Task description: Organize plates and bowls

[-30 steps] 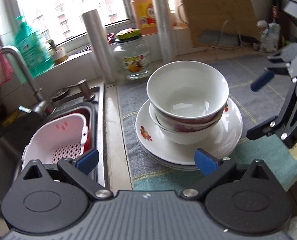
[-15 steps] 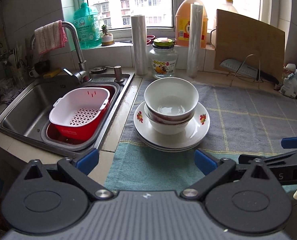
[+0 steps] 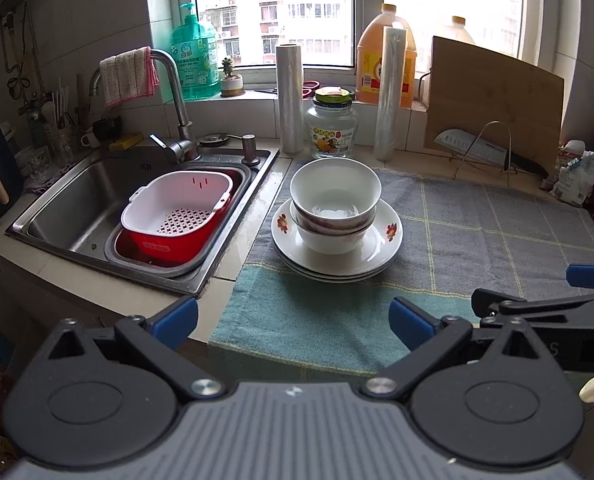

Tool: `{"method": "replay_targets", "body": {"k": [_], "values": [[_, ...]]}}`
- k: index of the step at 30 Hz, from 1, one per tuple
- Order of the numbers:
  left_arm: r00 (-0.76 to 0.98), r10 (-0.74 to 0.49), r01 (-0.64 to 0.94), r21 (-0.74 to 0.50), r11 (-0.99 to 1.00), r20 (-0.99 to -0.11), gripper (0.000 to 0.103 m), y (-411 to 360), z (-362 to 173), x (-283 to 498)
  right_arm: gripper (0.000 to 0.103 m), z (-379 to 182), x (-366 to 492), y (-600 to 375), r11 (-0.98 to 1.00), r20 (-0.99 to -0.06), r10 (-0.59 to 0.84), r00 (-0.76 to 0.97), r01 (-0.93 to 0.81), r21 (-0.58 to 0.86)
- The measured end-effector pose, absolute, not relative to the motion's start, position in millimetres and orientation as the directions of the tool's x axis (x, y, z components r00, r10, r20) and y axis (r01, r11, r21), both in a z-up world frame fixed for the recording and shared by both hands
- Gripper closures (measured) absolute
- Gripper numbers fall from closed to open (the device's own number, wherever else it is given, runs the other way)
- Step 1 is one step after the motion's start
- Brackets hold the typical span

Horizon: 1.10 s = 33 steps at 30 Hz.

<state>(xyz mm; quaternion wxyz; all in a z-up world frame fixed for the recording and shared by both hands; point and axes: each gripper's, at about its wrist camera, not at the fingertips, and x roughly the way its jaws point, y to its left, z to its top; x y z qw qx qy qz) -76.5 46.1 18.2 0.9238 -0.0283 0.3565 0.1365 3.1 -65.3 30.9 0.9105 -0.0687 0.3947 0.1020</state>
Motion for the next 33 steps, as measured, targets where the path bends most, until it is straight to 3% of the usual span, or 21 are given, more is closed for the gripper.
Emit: {"method": "replay_targets", "body": {"k": [33], "values": [[0.72,0.223,-0.271,0.03,0.962,-0.657,0.002,48.9,26.7,-76.7,0.0,37.7,-0.2,-62.2,0.975,-0.726,0.116,0.678,-0.215,-0.045]]}}
